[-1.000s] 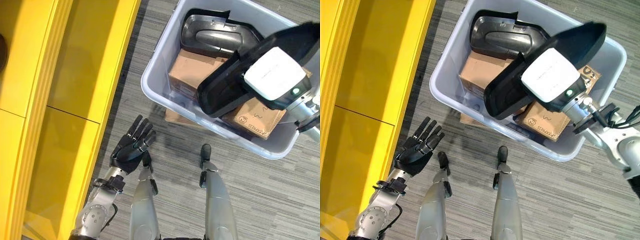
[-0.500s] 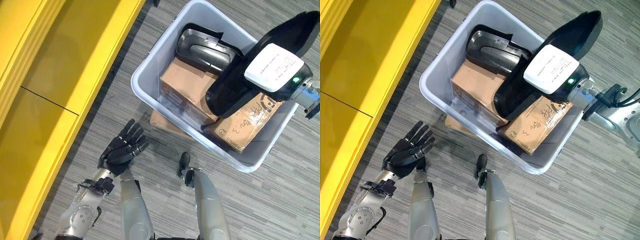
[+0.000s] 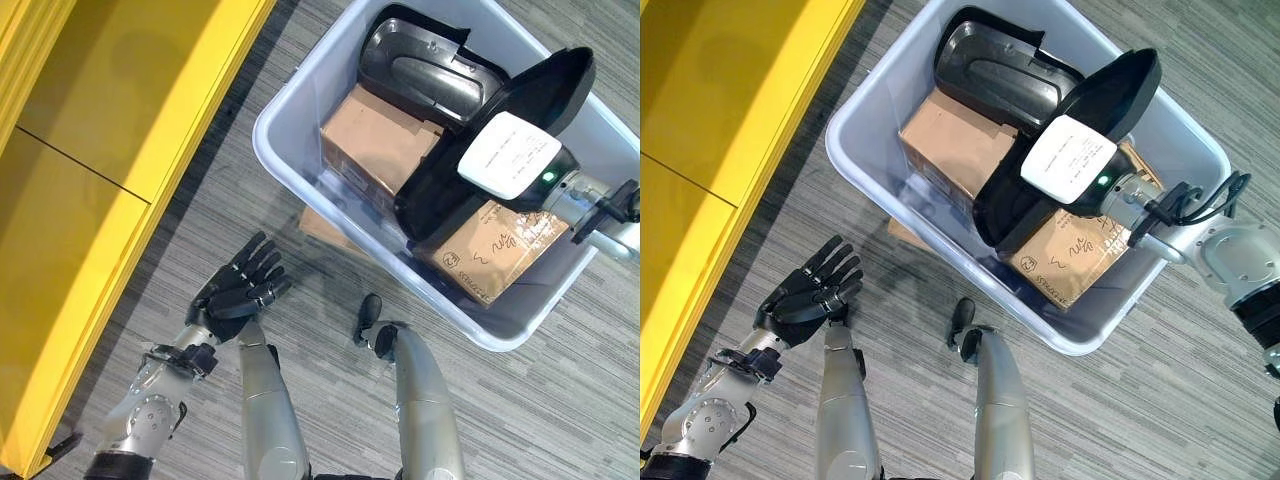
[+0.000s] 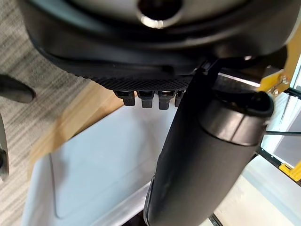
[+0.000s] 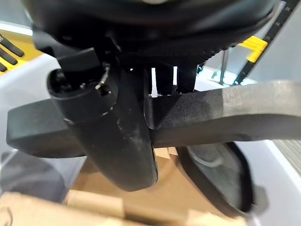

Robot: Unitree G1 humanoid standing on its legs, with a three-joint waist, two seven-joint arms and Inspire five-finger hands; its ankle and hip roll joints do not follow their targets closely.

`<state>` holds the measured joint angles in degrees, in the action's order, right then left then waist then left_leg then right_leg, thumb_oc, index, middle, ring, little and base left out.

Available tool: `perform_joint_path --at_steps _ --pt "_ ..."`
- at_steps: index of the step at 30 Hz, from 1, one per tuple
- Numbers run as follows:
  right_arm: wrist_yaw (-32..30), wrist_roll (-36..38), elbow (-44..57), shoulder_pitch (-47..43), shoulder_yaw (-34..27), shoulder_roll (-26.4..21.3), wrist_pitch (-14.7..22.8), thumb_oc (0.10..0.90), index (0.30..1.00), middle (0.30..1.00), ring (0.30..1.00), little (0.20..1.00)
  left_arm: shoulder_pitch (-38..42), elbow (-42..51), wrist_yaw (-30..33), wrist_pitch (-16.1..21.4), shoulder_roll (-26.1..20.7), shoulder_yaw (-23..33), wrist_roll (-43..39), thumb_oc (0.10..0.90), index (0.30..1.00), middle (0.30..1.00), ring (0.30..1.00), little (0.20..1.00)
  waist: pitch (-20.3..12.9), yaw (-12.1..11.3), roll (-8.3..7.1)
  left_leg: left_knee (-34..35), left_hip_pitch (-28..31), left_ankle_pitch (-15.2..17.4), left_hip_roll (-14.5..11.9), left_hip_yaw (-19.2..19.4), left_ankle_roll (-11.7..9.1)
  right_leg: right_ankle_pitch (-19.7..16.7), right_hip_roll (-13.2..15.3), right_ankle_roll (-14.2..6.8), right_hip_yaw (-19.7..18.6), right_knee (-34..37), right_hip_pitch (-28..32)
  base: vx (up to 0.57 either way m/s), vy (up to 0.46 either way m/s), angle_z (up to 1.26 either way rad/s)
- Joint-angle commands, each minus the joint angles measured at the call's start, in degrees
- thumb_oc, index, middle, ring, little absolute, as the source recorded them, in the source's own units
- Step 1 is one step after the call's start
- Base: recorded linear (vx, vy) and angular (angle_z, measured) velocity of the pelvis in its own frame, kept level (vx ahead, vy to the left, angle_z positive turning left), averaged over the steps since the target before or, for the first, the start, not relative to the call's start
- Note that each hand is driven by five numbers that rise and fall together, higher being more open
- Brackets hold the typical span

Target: Move parts from the plastic box to the shelf.

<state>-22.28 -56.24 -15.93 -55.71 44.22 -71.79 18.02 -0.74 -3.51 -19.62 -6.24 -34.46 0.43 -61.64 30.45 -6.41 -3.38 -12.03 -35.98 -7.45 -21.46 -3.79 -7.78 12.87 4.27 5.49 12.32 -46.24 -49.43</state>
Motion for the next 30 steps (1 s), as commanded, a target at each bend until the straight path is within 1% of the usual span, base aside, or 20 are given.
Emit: perform_joint_path --at_steps 1,7,11,13,15,17,19,22,27,29,30 --pt "-4.2 0.4 0.2 -10.2 -1.0 0.3 -2.9 0.400 0.300 0.300 0.300 0.300 0.3 3.5 -3.9 2.0 -2.1 0.7 -1.9 0.900 1.000 1.000 1.000 1.000 -0.7 -0.1 0.86 1.8 -5.1 -6.0 4.1 -0.9 0.6 4.0 -0.5 -5.0 2.6 -5.2 2.5 0.01 -0.025 0.04" --pt "-2.9 1.0 -0.8 -10.0 0.4 1.8 -4.8 0.400 0.300 0.300 0.300 0.300 0.7 3.2 -4.3 2.4 -2.6 0.3 -2.6 0.900 1.000 1.000 1.000 1.000 -0.7 -0.2 1.53 -0.1 -8.2 -5.5 5.0 -1.0 1.0 5.1 0.9 -5.1 2.4 -8.5 -0.9 0.01 -0.008 0.05" --pt "-2.4 3.6 -3.3 -10.9 1.9 2.7 -5.8 0.400 0.300 0.300 0.300 0.300 1.1 3.1 -4.5 3.0 -3.1 -0.3 -3.0 0.900 1.000 1.000 1.000 1.000 -0.7 -0.4 2.11 -0.4 -9.5 -5.7 5.3 -1.0 1.1 6.0 1.7 -5.3 1.8 -10.4 -2.6 0.00 -0.001 0.01" --pt "-1.6 5.6 -5.7 -12.0 3.4 2.9 -7.8 0.400 0.300 0.300 0.300 0.300 1.2 3.0 -4.5 3.4 -3.6 -0.5 -3.5 0.900 1.000 1.000 1.000 1.000 -0.7 -0.4 2.59 -1.0 -10.8 -5.5 5.6 -1.1 1.3 6.3 2.3 -5.2 1.5 -11.5 -4.2 0.00 0.000 0.00" --pt "-0.7 9.0 -6.8 -12.2 3.8 2.9 -9.6 0.400 0.300 0.300 0.300 0.300 1.2 3.0 -4.7 3.6 -3.9 -0.6 -3.8 0.900 1.000 1.000 1.000 1.000 -0.7 -0.3 2.79 -1.0 -11.2 -5.5 5.7 -1.0 1.2 6.3 2.4 -5.2 1.5 -11.8 -4.7 0.00 0.000 0.00" --pt "-0.7 10.8 -8.0 -12.1 3.6 3.0 -11.2 0.400 0.300 0.300 0.300 0.300 1.2 3.1 -4.6 3.8 -4.0 -0.8 -4.0 0.900 1.000 1.000 1.000 1.000 -0.7 -0.2 2.94 -1.2 -11.4 -5.6 5.7 -1.1 1.2 6.4 2.4 -5.1 1.3 -12.0 -5.1 0.00 0.000 0.00" --pt "0.3 11.9 -9.9 -12.9 4.0 3.1 -12.3 0.400 0.300 0.300 0.300 0.300 1.1 2.7 -5.2 4.2 -4.1 -1.0 -4.4 0.900 1.000 1.000 1.000 1.000 -0.7 -0.2 3.19 -1.4 -11.4 -5.4 5.7 -1.0 1.2 6.5 2.5 -5.1 1.2 -12.4 -5.3 0.00 0.000 0.00" --pt "1.9 11.0 -11.8 -13.8 4.7 3.0 -13.6 0.400 0.300 0.300 0.300 0.300 1.2 2.7 -5.3 4.4 -4.0 -1.2 -4.6 0.900 1.000 1.000 1.000 1.000 -0.7 -0.1 3.44 -1.2 -11.3 -5.4 5.5 -0.7 1.1 6.9 2.8 -5.0 1.2 -12.8 -5.6 0.00 0.000 0.00" --pt "4.8 14.7 -16.3 -15.9 6.4 2.1 -16.4 0.400 0.300 0.300 0.300 0.300 0.1 3.1 -6.0 4.5 -3.8 -1.2 -4.9 0.900 1.000 1.000 1.000 1.000 -0.7 0.0 3.66 -2.0 -11.3 -5.1 5.3 -0.2 0.9 7.3 3.1 -4.7 1.2 -13.7 -6.0 0.00 -0.002 0.01" --pt "4.3 15.1 -17.1 -16.0 6.7 1.7 -16.3 0.400 0.300 0.300 0.300 0.300 0.0 3.3 -6.0 4.5 -3.9 -1.1 -5.1 0.900 1.000 1.000 1.000 1.000 -0.7 0.0 3.69 -2.1 -11.2 -5.1 5.4 -0.2 0.8 7.4 3.1 -4.7 1.2 -13.6 -5.9 0.00 0.000 0.00" --pt "4.8 15.9 -17.2 -16.0 6.7 1.4 -16.9 0.400 0.300 0.300 0.300 0.300 -0.1 3.5 -5.9 4.6 -3.9 -1.1 -5.3 0.900 1.000 1.000 1.000 1.000 -0.7 0.1 3.71 -2.2 -11.1 -5.0 5.4 -0.1 0.8 7.4 3.1 -4.6 1.2 -13.7 -5.8 0.00 0.000 0.00"
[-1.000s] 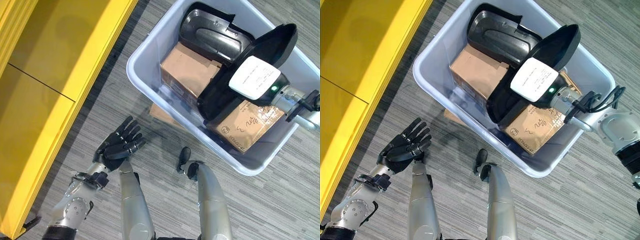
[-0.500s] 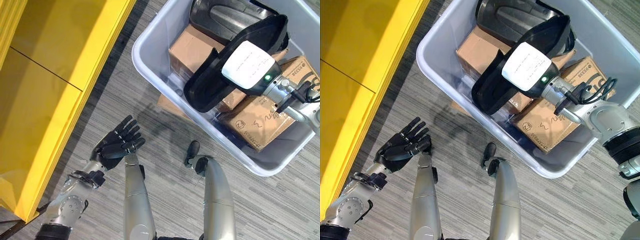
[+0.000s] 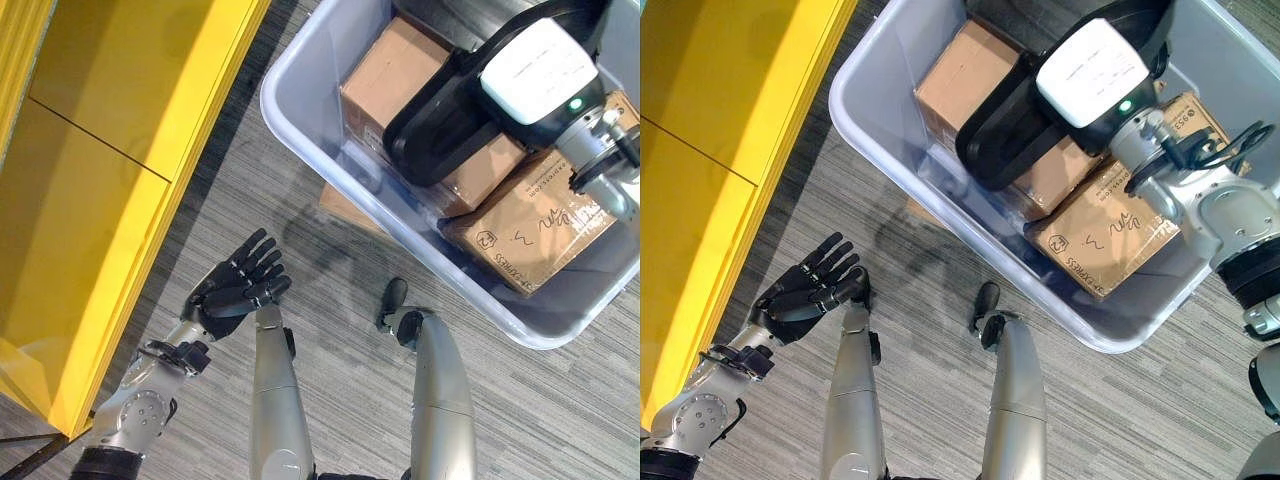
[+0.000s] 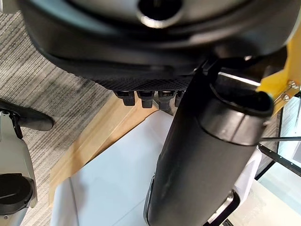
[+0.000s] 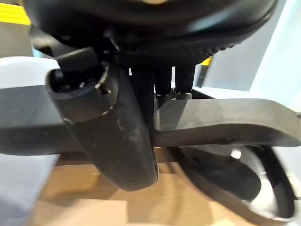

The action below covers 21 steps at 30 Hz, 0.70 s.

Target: Move parts from the plastic box to the shelf.

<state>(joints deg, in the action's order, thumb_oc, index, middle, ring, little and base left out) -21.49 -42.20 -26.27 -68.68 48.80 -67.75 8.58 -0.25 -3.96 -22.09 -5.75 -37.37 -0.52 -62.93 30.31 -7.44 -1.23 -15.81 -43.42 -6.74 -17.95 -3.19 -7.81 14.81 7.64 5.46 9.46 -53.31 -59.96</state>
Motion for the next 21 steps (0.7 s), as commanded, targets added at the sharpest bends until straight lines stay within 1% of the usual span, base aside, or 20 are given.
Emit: perform_joint_path --at_steps 1,2,3,5,6,7,8,9,11,16,17,19,21 --pt "4.4 2.5 -6.9 -3.1 2.1 -2.7 -8.9 0.400 0.300 0.300 0.300 0.300 -0.7 4.0 -3.5 4.1 -0.9 -0.1 -4.0 0.900 1.000 1.000 1.000 1.000 -0.5 1.2 1.58 1.5 -3.5 -5.6 1.9 -0.6 0.8 5.5 -0.3 -4.6 4.0 -6.6 4.8 0.00 0.000 0.00" --pt "4.3 3.2 -7.5 -3.1 2.0 -2.9 -10.1 0.400 0.300 0.300 0.300 0.300 -0.9 4.2 -3.6 3.9 -0.9 -0.1 -4.0 0.900 1.000 1.000 1.000 1.000 -0.5 1.3 1.62 1.3 -3.3 -5.6 1.8 -0.5 0.8 5.5 -0.3 -4.5 3.9 -6.6 4.9 0.00 0.000 0.00" --pt "4.3 3.3 -7.8 -3.1 1.9 -2.9 -10.2 0.400 0.300 0.300 0.300 0.300 -0.9 4.2 -3.5 3.8 -0.8 -0.1 -4.0 0.900 1.000 1.000 1.000 1.000 -0.5 1.3 1.63 1.3 -3.3 -5.6 1.8 -0.5 0.8 5.5 -0.4 -4.5 3.9 -6.7 4.9 0.00 0.000 0.00" --pt "3.9 3.7 -9.5 -3.2 1.8 -2.9 -11.5 0.400 0.300 0.300 0.300 0.300 -1.0 4.4 -3.5 3.9 -0.7 -0.2 -4.3 0.900 1.000 1.000 1.000 1.000 -0.5 1.4 1.69 1.2 -2.9 -5.4 1.8 -0.4 0.7 5.7 -0.5 -4.4 3.7 -6.7 5.2 0.01 0.028 -0.04" --pt "3.2 5.0 -10.2 -3.1 1.7 -2.9 -13.7 0.633 0.627 0.627 0.627 0.627 -1.1 4.5 -3.6 3.8 -0.6 -0.1 -4.5 0.900 1.000 1.000 1.000 1.000 -0.5 1.5 1.73 1.4 -2.5 -5.6 1.8 -0.3 0.7 5.8 -0.6 -4.3 3.7 -6.6 5.5 0.00 0.000 0.00" --pt "2.4 6.0 -10.6 -2.9 1.6 -3.0 -14.4 0.900 1.000 1.000 1.000 1.000 -1.1 4.5 -3.7 3.8 -0.6 -0.1 -4.6 0.900 1.000 1.000 1.000 1.000 -0.5 1.5 1.74 1.3 -2.3 -5.6 1.8 -0.2 0.7 5.9 -0.7 -4.3 3.7 -6.5 5.6 0.01 0.037 0.00" --pt "2.9 7.9 -11.4 -2.9 0.4 -2.7 -16.0 0.900 1.000 1.000 1.000 1.000 -1.2 4.8 -3.5 4.0 -0.3 -0.3 -4.4 0.900 1.000 1.000 1.000 1.000 -0.5 1.6 1.82 1.1 -2.1 -5.5 1.8 0.0 0.6 5.9 -0.7 -4.3 3.7 -6.3 6.0 0.00 0.043 -0.02" --pt "3.1 7.2 -12.2 -1.7 -1.1 -2.6 -15.9 0.900 1.000 1.000 1.000 1.000 -1.5 5.3 -3.6 3.7 0.1 -0.1 -4.1 0.900 1.000 1.000 1.000 1.000 -0.5 1.7 2.04 1.0 -1.7 -5.5 1.8 0.2 0.6 5.9 -0.8 -4.3 3.5 -6.1 6.4 0.00 0.055 -0.04" --pt "3.1 7.0 -12.2 -1.3 -1.6 -2.5 -16.3 0.900 1.000 1.000 1.000 1.000 -1.6 5.5 -3.5 3.7 0.3 -0.2 -4.2 0.900 1.000 1.000 1.000 1.000 -0.5 1.8 2.19 0.9 -1.6 -5.7 1.9 0.2 0.4 6.0 -0.9 -4.3 3.3 -6.0 6.4 0.00 0.063 0.00" --pt "3.6 6.3 -12.9 -1.9 -1.0 -2.0 -14.2 0.900 1.000 1.000 1.000 1.000 -1.3 5.8 -3.7 3.3 0.9 -0.3 -4.5 0.900 1.000 1.000 1.000 1.000 -0.5 2.0 2.63 0.9 -0.8 -6.1 2.1 0.4 0.4 5.7 -1.2 -4.1 2.8 -4.9 7.1 -0.02 0.071 -0.03" --pt "5.7 6.7 -12.0 -1.7 -1.3 -2.2 -15.0 0.900 1.000 1.000 1.000 1.000 -1.1 6.4 -3.4 3.1 1.0 -0.5 -4.6 0.900 1.000 1.000 1.000 1.000 -0.5 2.3 2.65 1.0 -0.5 -5.8 2.4 0.6 0.4 5.4 -1.4 -4.2 2.5 -4.0 7.3 -0.04 0.058 -0.08" --pt "7.0 7.0 -11.9 -1.2 -1.3 -2.2 -15.9 0.900 1.000 1.000 1.000 1.000 -0.9 6.7 -3.0 3.1 1.2 -0.7 -4.6 0.900 1.000 1.000 1.000 1.000 -0.5 2.4 2.56 1.1 -0.4 -6.0 2.5 0.5 0.3 5.1 -1.8 -4.1 2.3 -3.3 7.5 -0.04 0.055 -0.07" --pt "6.7 7.3 -12.1 -0.9 -1.2 -2.0 -16.8 0.900 1.000 1.000 1.000 1.000 -0.7 6.8 -2.7 2.9 1.3 -0.9 -4.9 0.900 1.000 1.000 1.000 1.000 -0.5 2.6 2.53 1.2 -0.3 -6.3 2.6 0.5 0.2 4.9 -2.1 -4.1 2.2 -2.9 7.5 -0.02 0.048 -0.02"
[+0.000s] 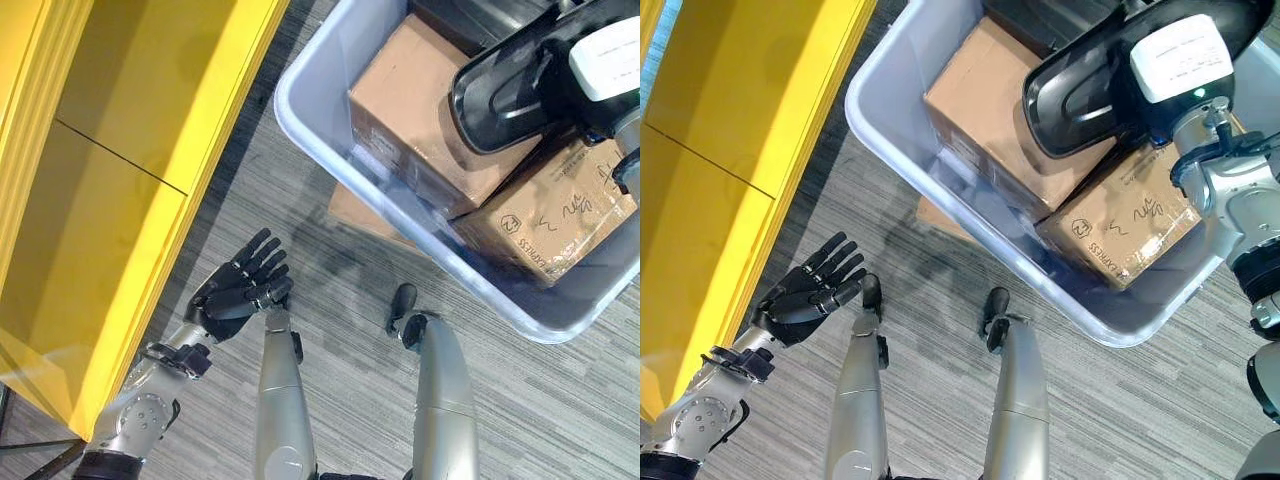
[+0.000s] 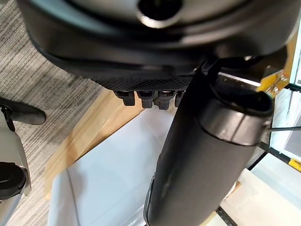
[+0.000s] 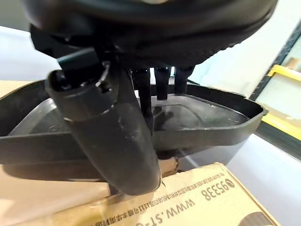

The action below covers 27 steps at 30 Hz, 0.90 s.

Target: Move parts from the plastic box to the shelf.

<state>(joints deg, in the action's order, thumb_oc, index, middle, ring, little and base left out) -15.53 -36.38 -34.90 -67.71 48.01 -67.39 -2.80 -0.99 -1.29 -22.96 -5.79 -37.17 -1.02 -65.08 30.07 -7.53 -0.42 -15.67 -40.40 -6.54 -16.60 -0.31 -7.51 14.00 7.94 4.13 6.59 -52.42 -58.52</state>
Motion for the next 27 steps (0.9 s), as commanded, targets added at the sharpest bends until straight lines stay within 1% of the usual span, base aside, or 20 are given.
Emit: perform_joint_path --at_steps 1,2,4,6,7,8,10,11,12,14,15,17,20,24,26,27 --pt "1.7 1.6 -3.7 -1.9 -0.4 -2.2 -7.0 0.900 1.000 1.000 1.000 1.000 0.2 4.0 -1.9 2.9 1.1 -0.5 -2.7 0.900 1.000 1.000 1.000 1.000 -0.3 2.8 1.73 1.3 -3.2 -6.5 1.3 -2.3 0.0 5.4 -2.6 -2.7 4.9 -3.1 6.4 -0.03 0.050 0.00" --pt "2.1 1.6 -4.0 -1.8 -0.5 -2.1 -7.9 0.900 1.000 1.000 1.000 1.000 0.4 4.0 -1.9 2.8 1.2 -0.6 -2.5 0.900 1.000 1.000 1.000 1.000 -0.3 2.9 1.73 1.3 -3.1 -6.5 1.4 -2.3 0.0 5.2 -2.8 -2.7 4.8 -2.7 6.5 -0.04 0.046 0.00" --pt "3.4 -0.1 -5.2 -0.8 -1.3 -2.1 -11.4 0.900 1.000 1.000 1.000 1.000 0.5 4.4 -2.1 2.7 1.3 -0.8 -2.4 0.900 1.000 1.000 1.000 1.000 -0.3 3.1 1.74 1.9 -2.7 -6.6 1.5 -2.1 -0.1 4.5 -3.2 -2.8 4.6 -1.3 7.0 -0.05 0.032 -0.01" --pt "3.0 -1.0 -5.6 0.3 -2.5 -1.9 -13.3 0.900 1.000 1.000 1.000 1.000 0.5 5.0 -1.8 2.6 1.4 -0.9 -2.3 0.900 1.000 1.000 1.000 1.000 -0.3 3.2 1.79 2.3 -2.5 -6.8 1.6 -2.1 -0.2 4.1 -3.4 -2.9 4.5 -0.2 7.3 -0.05 0.036 0.00" --pt "4.2 -1.9 -5.4 0.2 -2.6 -1.5 -15.9 0.900 1.000 1.000 1.000 1.000 0.6 5.1 -1.9 2.7 1.7 -1.1 -2.0 0.900 1.000 1.000 1.000 1.000 -0.3 3.3 1.84 2.8 -2.1 -6.9 1.7 -2.0 -0.3 3.8 -3.6 -3.0 4.3 0.6 7.7 -0.06 0.047 -0.01" --pt "4.4 -1.5 -5.4 0.7 -3.0 -1.3 -17.3 0.900 1.000 1.000 1.000 1.000 0.7 5.4 -1.8 2.7 2.0 -1.2 -1.9 0.900 1.000 1.000 1.000 1.000 -0.3 3.4 1.87 3.1 -1.9 -7.0 1.8 -2.0 -0.3 3.6 -3.8 -3.0 4.1 1.3 7.9 -0.05 0.041 -0.02" --pt "4.0 -1.7 -5.5 1.1 -3.4 -1.1 -17.1 0.900 1.000 1.000 1.000 1.000 0.6 5.8 -1.7 2.6 2.2 -1.3 -1.8 0.900 1.000 1.000 1.000 1.000 -0.3 3.5 1.89 3.4 -1.5 -7.1 1.8 -1.9 -0.3 3.4 -3.9 -3.0 4.0 1.9 8.3 -0.03 0.034 -0.03" --pt "3.7 -2.4 -5.1 1.2 -3.7 -1.0 -15.8 0.900 1.000 1.000 1.000 1.000 0.7 6.0 -1.4 2.5 2.5 -1.5 -1.6 0.900 1.000 1.000 1.000 1.000 -0.3 3.6 1.91 3.5 -1.2 -7.1 1.9 -1.8 -0.3 3.2 -3.9 -3.0 4.0 2.8 8.8 -0.05 0.071 0.00" --pt "5.2 -3.7 -3.7 0.7 -3.8 -0.7 -14.3 0.900 1.000 1.000 1.000 1.000 0.8 6.1 -1.3 2.5 3.0 -1.8 -1.6 0.900 1.000 1.000 1.000 1.000 -0.3 3.6 1.98 3.7 -0.9 -7.2 1.9 -1.5 -0.4 2.7 -3.9 -3.0 3.9 3.7 9.2 -0.05 0.078 0.01" --pt "6.1 -4.7 -2.4 0.5 -3.7 -0.7 -13.6 0.900 1.000 1.000 1.000 1.000 0.7 6.5 -1.5 2.6 3.4 -1.7 -1.1 0.900 1.000 1.000 1.000 1.000 -0.3 3.6 2.08 3.7 -0.8 -7.4 1.9 -1.4 -0.5 2.5 -3.9 -3.0 3.9 4.1 9.3 -0.04 0.067 -0.06" --pt "6.9 -6.1 -1.6 0.5 -3.5 -0.7 -12.3 0.900 1.000 1.000 1.000 1.000 0.4 7.0 -1.3 2.8 3.9 -1.8 -0.9 0.900 1.000 1.000 1.000 1.000 -0.3 3.6 2.22 3.9 -0.6 -7.8 1.9 -1.3 -0.7 2.4 -3.9 -3.1 3.8 4.4 9.5 -0.02 0.075 -0.11" --pt "7.4 -7.7 -0.4 1.0 -3.5 -0.6 -11.5 0.900 1.000 1.000 1.000 1.000 0.2 7.1 -1.1 3.1 4.5 -1.6 -0.8 0.900 1.000 1.000 1.000 1.000 -0.3 3.7 2.43 4.3 -0.3 -8.2 1.9 -1.1 -0.8 2.3 -3.9 -3.1 3.7 5.0 9.7 -0.03 0.090 -0.12" --pt "8.0 -7.2 0.5 1.5 -3.5 -0.4 -11.9 0.900 1.000 1.000 1.000 1.000 0.4 6.8 -1.1 3.2 4.8 -1.6 -1.0 0.900 1.000 1.000 1.000 1.000 -0.3 3.9 2.45 4.6 -0.1 -8.3 1.9 -0.8 -0.8 2.1 -4.0 -3.0 3.6 5.7 10.0 -0.02 0.047 -0.08" --pt "7.4 -7.5 3.5 4.1 -5.3 -0.8 -9.2 0.900 1.000 1.000 1.000 1.000 0.8 7.1 -1.0 2.8 4.9 -1.6 -1.1 0.900 1.000 1.000 1.000 1.000 -0.3 4.6 2.30 5.7 0.7 -8.0 2.3 -0.7 -0.8 1.2 -4.7 -3.1 3.1 7.6 10.5 -0.03 0.038 -0.01" --pt "7.5 -7.2 4.6 4.5 -5.7 -0.9 -9.5 0.900 1.000 1.000 1.000 1.000 0.8 7.1 -1.1 2.9 4.9 -1.6 -1.1 0.900 1.000 1.000 1.000 1.000 -0.3 4.7 2.26 6.0 0.9 -8.0 2.4 -0.6 -0.7 1.0 -4.8 -3.1 3.1 8.1 10.7 0.00 0.000 0.00" --pt "7.7 -7.0 6.0 5.4 -6.3 -0.8 -10.2 0.900 1.000 1.000 1.000 1.000 0.7 7.1 -1.2 3.0 5.0 -1.6 -1.3 0.900 1.000 1.000 1.000 1.000 -0.3 4.8 2.23 6.0 1.2 -8.0 2.5 -0.6 -0.8 0.9 -4.9 -3.1 3.0 8.6 11.0 -0.01 0.037 0.02"
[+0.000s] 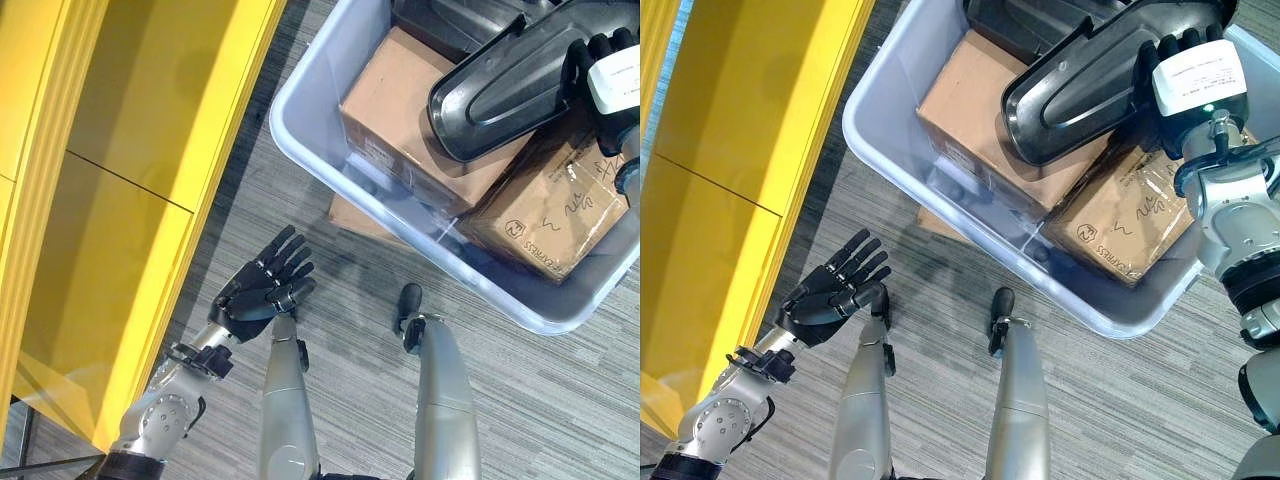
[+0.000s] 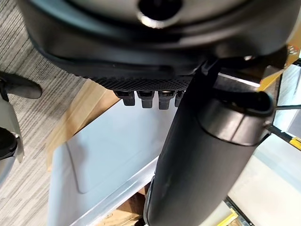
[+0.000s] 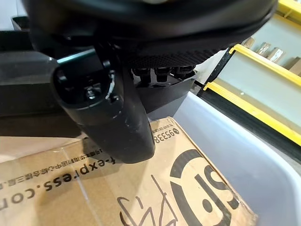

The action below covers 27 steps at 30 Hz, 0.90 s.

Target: Move parts from the plastic box to the shelf.

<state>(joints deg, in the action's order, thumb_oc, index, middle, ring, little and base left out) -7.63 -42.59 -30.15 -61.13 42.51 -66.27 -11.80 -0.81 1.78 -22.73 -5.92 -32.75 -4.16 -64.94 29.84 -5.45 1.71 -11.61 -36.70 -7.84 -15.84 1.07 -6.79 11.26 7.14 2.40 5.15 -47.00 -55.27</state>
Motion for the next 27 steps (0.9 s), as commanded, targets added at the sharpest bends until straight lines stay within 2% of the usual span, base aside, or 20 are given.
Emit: perform_joint_path --at_steps 1,2,4,5,6,7,10,13,16,17,18,21,22,27 --pt "-0.3 -0.6 2.1 -0.4 -1.7 -1.6 -1.6 0.900 1.000 1.000 1.000 1.000 0.5 4.2 -1.3 3.2 0.9 1.5 -1.4 0.900 1.000 1.000 1.000 1.000 0.0 2.9 0.04 2.0 -2.4 -6.6 1.8 -1.9 -1.4 3.5 -4.2 -1.4 4.3 3.4 7.9 -0.02 0.062 0.01" --pt "0.0 -1.4 3.9 0.7 -3.0 -1.2 -1.6 0.900 1.000 1.000 1.000 1.000 0.4 4.2 -1.2 3.5 1.4 1.5 -1.2 0.900 1.000 1.000 1.000 1.000 0.0 3.1 0.01 2.1 -2.1 -6.5 1.8 -1.8 -1.4 3.4 -4.2 -1.4 4.2 3.8 8.1 -0.02 0.069 -0.01" --pt "2.4 -2.0 6.5 2.3 -4.7 -0.8 -5.1 0.900 1.000 1.000 1.000 1.000 0.5 4.6 -0.8 3.4 2.0 1.6 -0.8 0.900 1.000 1.000 1.000 1.000 0.0 3.4 -0.02 2.3 -1.9 -6.2 1.7 -1.5 -1.3 3.1 -4.5 -1.3 4.1 4.3 8.3 -0.02 0.058 -0.03" --pt "2.1 -2.1 7.3 3.6 -5.6 -0.7 -5.1 0.900 1.000 1.000 1.000 1.000 0.3 5.0 -0.5 3.5 2.3 1.6 -0.6 0.900 1.000 1.000 1.000 1.000 0.0 3.6 -0.03 2.4 -1.8 -6.1 1.7 -1.6 -1.3 3.1 -4.6 -1.3 4.0 4.5 8.4 -0.01 0.053 -0.08" --pt "3.2 -3.9 8.6 4.9 -6.9 -0.1 -5.5 0.900 1.000 1.000 1.000 1.000 0.2 5.1 -0.4 3.7 2.7 1.5 -0.7 0.900 1.000 1.000 1.000 1.000 0.0 3.7 0.02 2.5 -1.5 -6.0 1.8 -1.5 -1.3 3.1 -4.6 -1.3 3.9 4.7 8.6 -0.08 0.052 -0.06" --pt "4.5 -4.7 9.8 5.6 -7.9 0.2 -7.1 0.900 1.000 1.000 1.000 1.000 0.5 5.3 -0.2 3.7 3.0 1.7 -0.5 0.900 1.000 1.000 1.000 1.000 0.0 3.4 0.30 2.7 -2.6 -7.3 1.3 -1.2 -0.9 1.6 -5.1 -0.8 4.2 5.2 7.5 -0.08 0.055 -0.01" --pt "7.5 -8.1 13.3 8.6 -10.7 1.8 -10.2 0.900 1.000 1.000 1.000 1.000 0.4 5.4 0.0 3.8 3.8 1.8 -0.2 0.900 1.000 1.000 1.000 1.000 0.0 3.9 0.26 2.9 -2.2 -7.1 1.3 -0.9 -0.8 1.5 -5.3 -0.8 3.9 5.7 7.9 -0.04 0.048 -0.04" --pt "7.4 -12.9 16.2 12.8 -13.7 3.2 -13.3 0.900 1.000 1.000 1.000 1.000 -0.2 6.3 0.0 4.0 4.9 1.8 0.3 0.900 1.000 1.000 1.000 1.000 0.0 4.4 0.41 3.2 -1.7 -7.1 1.2 -0.5 -0.7 1.0 -5.2 -0.9 3.6 6.8 8.3 -0.01 0.056 -0.04" --pt "3.1 -14.6 17.7 15.0 -16.5 3.9 -17.3 0.900 1.000 1.000 1.000 1.000 -0.3 6.8 0.2 3.7 5.3 2.0 0.1 0.900 1.000 1.000 1.000 1.000 0.0 4.9 0.68 3.7 -0.9 -7.1 1.1 -0.1 -0.7 0.5 -5.4 -0.9 3.2 7.8 8.8 -0.01 0.061 -0.06" --pt "1.1 -14.0 17.8 15.4 -17.2 3.9 -17.6 0.900 1.000 1.000 1.000 1.000 -0.3 6.7 0.1 3.8 5.4 2.0 -0.1 0.900 1.000 1.000 1.000 1.000 0.0 5.1 0.74 3.7 -0.7 -7.1 1.2 -0.1 -0.7 0.5 -5.4 -0.9 3.1 7.9 8.9 -0.01 0.054 -0.07" --pt "-2.3 -12.1 17.8 15.9 -18.3 3.6 -16.7 0.900 1.000 1.000 1.000 1.000 -0.5 6.7 -0.1 3.7 5.5 2.1 -0.2 0.900 1.000 1.000 1.000 1.000 0.0 5.2 0.84 3.7 -0.5 -7.0 1.3 -0.1 -0.6 0.5 -5.4 -0.8 3.0 8.0 9.1 0.00 0.053 -0.08" --pt "-7.3 -8.0 18.9 16.6 -20.6 4.3 -16.1 0.900 1.000 1.000 1.000 1.000 -0.4 6.4 -0.4 3.5 5.8 1.9 -0.6 0.900 1.000 1.000 1.000 1.000 0.0 5.6 1.16 3.9 0.1 -7.0 1.4 0.1 -0.6 0.7 -5.6 -0.7 2.7 8.2 9.6 0.01 0.040 -0.06" --pt "-10.9 -4.7 19.6 17.2 -22.3 5.1 -14.8 0.900 1.000 1.000 1.000 1.000 -0.3 6.6 -0.3 3.2 5.9 1.6 -0.4 0.900 1.000 1.000 1.000 1.000 0.0 5.7 1.21 3.9 0.4 -6.7 1.5 0.2 -0.5 0.6 -5.7 -0.8 2.5 8.5 9.8 0.00 0.000 0.00" --pt "-11.4 -1.2 18.9 16.6 -24.4 5.9 -16.9 0.900 1.000 1.000 1.000 1.000 0.1 6.2 -0.5 3.4 6.4 1.2 -0.2 0.900 1.000 1.000 1.000 1.000 0.0 5.9 1.47 3.7 0.8 -6.8 1.6 0.1 -0.6 0.6 -5.9 -0.6 2.2 8.6 10.1 0.00 0.018 -0.02"
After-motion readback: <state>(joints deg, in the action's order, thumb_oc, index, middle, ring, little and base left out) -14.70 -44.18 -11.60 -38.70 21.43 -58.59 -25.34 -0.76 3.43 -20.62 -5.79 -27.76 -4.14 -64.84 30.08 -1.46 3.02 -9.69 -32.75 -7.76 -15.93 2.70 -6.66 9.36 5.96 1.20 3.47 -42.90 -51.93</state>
